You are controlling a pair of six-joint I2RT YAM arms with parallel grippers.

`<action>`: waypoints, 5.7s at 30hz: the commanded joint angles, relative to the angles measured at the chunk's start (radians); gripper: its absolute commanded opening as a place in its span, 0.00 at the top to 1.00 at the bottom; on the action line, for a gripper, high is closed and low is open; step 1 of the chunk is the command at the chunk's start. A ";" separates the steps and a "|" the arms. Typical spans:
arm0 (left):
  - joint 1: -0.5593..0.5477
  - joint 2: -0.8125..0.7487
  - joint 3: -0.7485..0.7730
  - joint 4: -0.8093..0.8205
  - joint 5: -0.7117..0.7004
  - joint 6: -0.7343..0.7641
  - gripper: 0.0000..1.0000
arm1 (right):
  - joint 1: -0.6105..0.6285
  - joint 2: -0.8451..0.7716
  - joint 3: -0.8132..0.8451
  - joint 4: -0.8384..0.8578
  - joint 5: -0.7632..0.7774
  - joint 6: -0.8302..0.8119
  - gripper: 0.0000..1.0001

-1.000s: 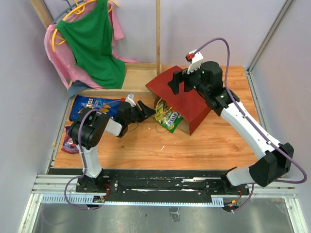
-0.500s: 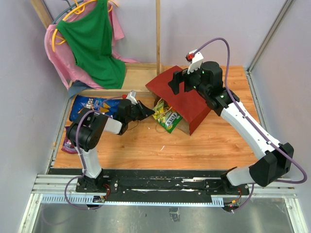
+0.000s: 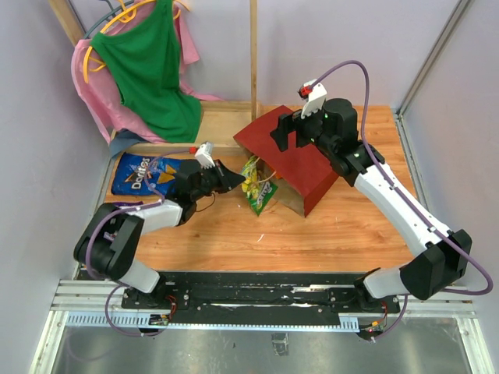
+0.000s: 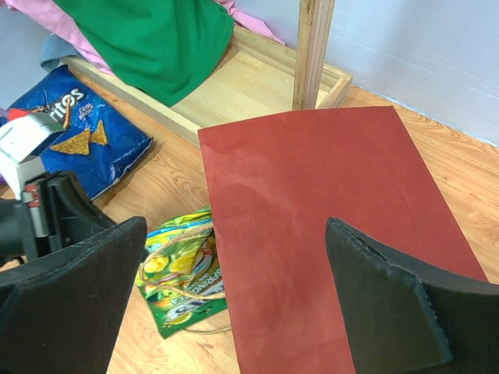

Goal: Take the snacks out of the paper bag
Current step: Take out the snack from the paper bag, then place the snack at the center of the board, then adjust the snack at the center of the board.

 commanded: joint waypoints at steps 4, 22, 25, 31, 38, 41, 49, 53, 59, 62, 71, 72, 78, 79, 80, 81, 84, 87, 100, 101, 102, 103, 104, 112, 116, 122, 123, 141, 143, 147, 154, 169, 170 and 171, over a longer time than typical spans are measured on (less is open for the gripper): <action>-0.004 -0.252 -0.073 -0.152 -0.065 0.090 1.00 | 0.011 -0.031 -0.011 0.019 0.006 -0.003 0.01; -0.004 -0.896 -0.080 -0.736 -0.443 0.108 0.99 | 0.011 -0.027 -0.010 0.027 -0.025 0.030 0.01; -0.004 -0.948 -0.084 -0.856 -0.632 0.037 0.99 | 0.011 -0.024 -0.014 0.037 -0.042 0.043 0.01; -0.004 -0.992 -0.119 -0.969 -0.753 -0.051 0.99 | 0.010 -0.021 -0.017 0.042 -0.064 0.062 0.01; -0.003 -1.175 -0.165 -1.174 -0.885 -0.238 1.00 | 0.011 -0.023 -0.020 0.039 -0.062 0.061 0.01; -0.004 -1.250 -0.190 -1.271 -0.962 -0.273 0.99 | 0.012 -0.016 -0.017 0.047 -0.073 0.068 0.01; -0.003 -1.105 -0.177 -1.436 -1.078 -0.515 0.51 | 0.012 -0.026 -0.024 0.044 -0.079 0.070 0.01; -0.002 -0.910 -0.075 -1.640 -1.173 -0.693 0.00 | 0.012 -0.035 -0.032 0.048 -0.075 0.068 0.01; -0.002 -0.818 0.055 -1.686 -1.254 -0.694 0.01 | 0.012 -0.034 -0.034 0.048 -0.075 0.064 0.02; -0.002 -0.854 0.050 -1.548 -1.227 -0.551 0.24 | 0.012 -0.036 -0.035 0.048 -0.070 0.058 0.02; -0.002 -0.839 -0.184 -0.984 -0.935 -0.194 0.66 | 0.012 -0.027 -0.037 0.051 -0.069 0.053 0.01; -0.002 -0.813 -0.186 -0.972 -0.947 -0.205 0.65 | 0.012 -0.027 -0.036 0.053 -0.070 0.052 0.01; 0.017 -0.641 -0.206 -0.817 -0.976 -0.218 0.63 | 0.012 -0.015 -0.034 0.061 -0.087 0.055 0.02; 0.020 -0.616 -0.205 -0.806 -0.985 -0.231 0.63 | 0.011 -0.014 -0.032 0.061 -0.087 0.054 0.02; 0.024 -0.590 -0.206 -0.805 -1.000 -0.258 0.63 | 0.012 -0.012 -0.032 0.061 -0.087 0.053 0.01; 0.031 -0.567 -0.207 -0.807 -1.010 -0.281 0.63 | 0.012 -0.013 -0.032 0.061 -0.086 0.050 0.02; 0.091 -0.493 -0.223 -0.793 -0.967 -0.310 0.63 | 0.012 -0.018 -0.031 0.058 -0.079 0.040 0.01; 0.157 -0.444 -0.269 -0.746 -0.877 -0.338 0.64 | 0.012 -0.023 -0.035 0.059 -0.070 0.034 0.01; 0.224 -0.408 -0.284 -1.024 -0.871 -0.638 0.56 | 0.012 -0.015 -0.031 0.061 -0.068 0.032 0.02; 0.228 -0.401 -0.284 -1.049 -0.869 -0.661 0.56 | 0.011 -0.015 -0.032 0.061 -0.068 0.033 0.02; 0.233 -0.392 -0.283 -1.073 -0.867 -0.682 0.56 | 0.011 -0.016 -0.032 0.061 -0.069 0.034 0.01; 0.237 -0.383 -0.279 -1.096 -0.863 -0.705 0.56 | 0.012 -0.017 -0.032 0.061 -0.069 0.034 0.01; 0.243 -0.372 -0.276 -1.114 -0.859 -0.724 0.56 | 0.012 -0.018 -0.032 0.061 -0.069 0.034 0.02; 0.254 -0.369 -0.300 -1.170 -0.851 -0.857 0.59 | 0.012 -0.023 -0.036 0.058 -0.061 0.030 0.01; 0.254 -0.469 -0.334 -1.246 -0.863 -0.946 0.61 | 0.012 -0.025 -0.037 0.058 -0.060 0.027 0.01; 0.254 -0.734 -0.354 -1.424 -0.923 -0.999 0.61 | 0.012 -0.019 -0.038 0.062 -0.066 0.032 0.01; 0.254 -0.780 -0.354 -1.446 -0.935 -1.001 0.61 | 0.012 -0.020 -0.038 0.062 -0.068 0.034 0.01; 0.254 -0.721 -0.246 -1.023 -0.783 -0.367 0.51 | 0.012 -0.005 -0.031 0.069 -0.088 0.051 0.01; 0.254 -0.683 -0.235 -0.963 -0.707 -0.281 0.44 | 0.012 -0.001 -0.028 0.068 -0.094 0.052 0.01; 0.254 -0.642 -0.219 -0.870 -0.560 -0.109 0.34 | 0.012 0.000 -0.028 0.067 -0.094 0.052 0.01; 0.255 -0.722 -0.219 -0.841 -0.441 0.026 0.23 | 0.012 0.003 -0.028 0.068 -0.095 0.052 0.01; 0.254 -0.555 -0.293 -0.613 -0.149 0.062 0.13 | 0.012 -0.003 -0.030 0.072 -0.102 0.056 0.01; 0.254 -0.540 -0.291 -0.608 -0.160 0.064 0.13 | 0.011 -0.003 -0.031 0.070 -0.100 0.056 0.01; 0.253 -0.529 -0.290 -0.607 -0.170 0.065 0.13 | 0.012 -0.002 -0.031 0.070 -0.099 0.054 0.01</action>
